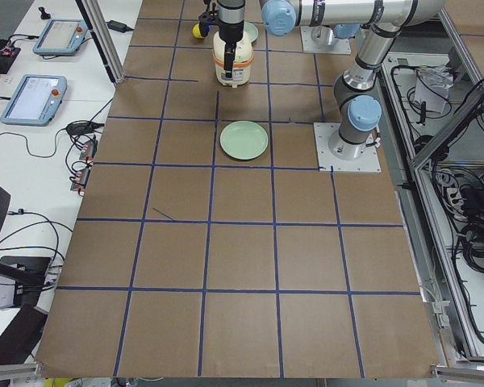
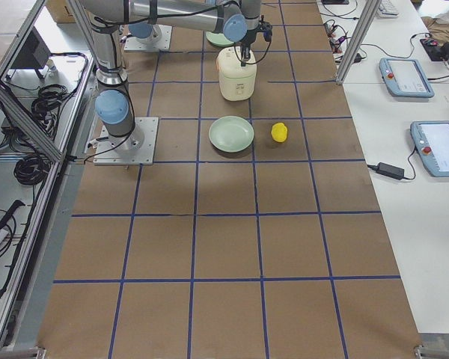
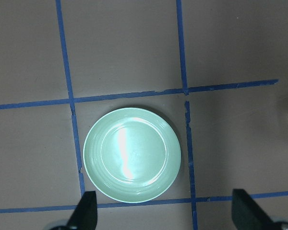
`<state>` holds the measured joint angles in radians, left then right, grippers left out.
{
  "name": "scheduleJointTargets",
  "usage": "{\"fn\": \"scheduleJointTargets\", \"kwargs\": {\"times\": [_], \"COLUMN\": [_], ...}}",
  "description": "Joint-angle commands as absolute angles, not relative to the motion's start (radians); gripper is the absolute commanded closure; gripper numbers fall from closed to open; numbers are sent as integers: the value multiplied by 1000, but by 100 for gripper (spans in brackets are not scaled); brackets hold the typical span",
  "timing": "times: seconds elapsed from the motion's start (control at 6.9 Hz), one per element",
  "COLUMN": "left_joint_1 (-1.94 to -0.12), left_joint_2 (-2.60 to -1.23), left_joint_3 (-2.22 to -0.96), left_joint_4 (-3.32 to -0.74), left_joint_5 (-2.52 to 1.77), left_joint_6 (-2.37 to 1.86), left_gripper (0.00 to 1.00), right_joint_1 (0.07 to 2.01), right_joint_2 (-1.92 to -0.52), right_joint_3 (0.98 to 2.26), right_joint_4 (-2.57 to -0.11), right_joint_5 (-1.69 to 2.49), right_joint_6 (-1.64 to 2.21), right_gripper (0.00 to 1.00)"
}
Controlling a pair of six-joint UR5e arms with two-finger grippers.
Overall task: Press rice cooker button
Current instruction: 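Press down on the green button with the right gripper fingertips, then lift the right gripper up and away from the cooker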
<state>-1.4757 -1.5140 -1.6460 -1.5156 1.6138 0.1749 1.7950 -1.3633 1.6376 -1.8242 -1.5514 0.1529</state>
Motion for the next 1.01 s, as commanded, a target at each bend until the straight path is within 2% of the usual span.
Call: {"fn": "scheduleJointTargets", "kwargs": {"times": [0.0, 0.43, 0.87], "left_joint_1": [-1476, -1476, -1476], "left_joint_2": [-1514, -1514, -1514], "left_joint_3": [-1646, -1646, -1646], "left_joint_4": [-1516, -1516, -1516], "left_joint_5": [1614, 1614, 1614], "left_joint_6": [175, 175, 175], "left_gripper": [0, 0, 0], "right_joint_1": [1758, 1613, 1531], "right_joint_2": [-1373, -1373, -1430], "right_joint_3": [1564, 1382, 1396], "right_joint_4": [-1809, -1548, -1451], "right_joint_5": [-1539, -1537, -1581], "right_joint_6": [163, 100, 6], "right_gripper": [1, 0, 0]}}
